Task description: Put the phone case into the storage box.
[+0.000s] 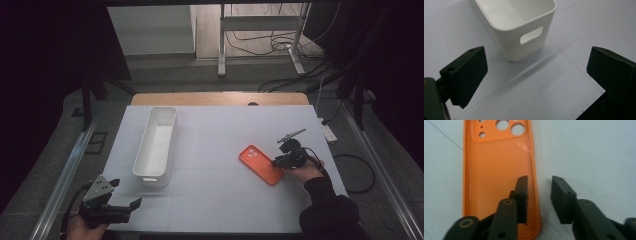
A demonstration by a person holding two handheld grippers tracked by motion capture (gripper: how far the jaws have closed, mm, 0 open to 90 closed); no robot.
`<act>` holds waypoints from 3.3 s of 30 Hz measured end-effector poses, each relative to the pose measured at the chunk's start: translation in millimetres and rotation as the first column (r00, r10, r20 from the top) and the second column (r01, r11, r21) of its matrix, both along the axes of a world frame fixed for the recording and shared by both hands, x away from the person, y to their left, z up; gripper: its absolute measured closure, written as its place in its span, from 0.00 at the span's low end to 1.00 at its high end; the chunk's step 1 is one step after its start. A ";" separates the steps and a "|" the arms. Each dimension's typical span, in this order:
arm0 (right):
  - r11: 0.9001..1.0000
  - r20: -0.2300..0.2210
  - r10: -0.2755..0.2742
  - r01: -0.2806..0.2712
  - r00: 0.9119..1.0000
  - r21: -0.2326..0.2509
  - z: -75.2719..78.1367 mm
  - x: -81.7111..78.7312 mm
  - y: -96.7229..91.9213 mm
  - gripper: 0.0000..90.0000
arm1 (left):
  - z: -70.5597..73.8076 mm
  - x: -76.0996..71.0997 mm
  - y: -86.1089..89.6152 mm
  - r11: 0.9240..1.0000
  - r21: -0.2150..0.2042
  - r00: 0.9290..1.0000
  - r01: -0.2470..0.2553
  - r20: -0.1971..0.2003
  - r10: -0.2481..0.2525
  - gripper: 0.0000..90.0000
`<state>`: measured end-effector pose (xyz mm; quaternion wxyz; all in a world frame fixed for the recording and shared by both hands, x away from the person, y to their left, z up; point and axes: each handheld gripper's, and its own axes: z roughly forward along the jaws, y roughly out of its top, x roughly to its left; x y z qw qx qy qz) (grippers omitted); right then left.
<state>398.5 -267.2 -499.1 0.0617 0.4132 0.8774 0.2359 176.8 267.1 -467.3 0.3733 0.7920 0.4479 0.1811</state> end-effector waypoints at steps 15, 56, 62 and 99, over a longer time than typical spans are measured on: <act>1.000 -0.031 0.003 -0.003 1.000 -0.003 2.5 -1.0 4.9 0.99 | 0.6 -0.5 1.3 1.000 -0.007 1.000 -0.011 0.006 0.011 0.04; 0.988 0.153 -0.023 -0.001 0.988 0.157 50.2 -26.5 5.8 0.99 | 0.2 2.0 6.6 0.997 -0.052 0.998 -0.056 -0.019 0.055 0.01; 0.983 0.166 -0.028 -0.003 0.986 0.184 55.6 -30.2 7.9 0.99 | 0.2 1.7 9.8 0.994 -0.080 0.997 -0.076 -0.019 0.074 0.01; 0.965 0.269 -0.033 -0.039 0.963 0.260 78.3 -48.3 23.8 0.99 | 24.6 39.7 -23.8 0.985 -0.165 0.996 0.059 -0.057 -0.069 0.00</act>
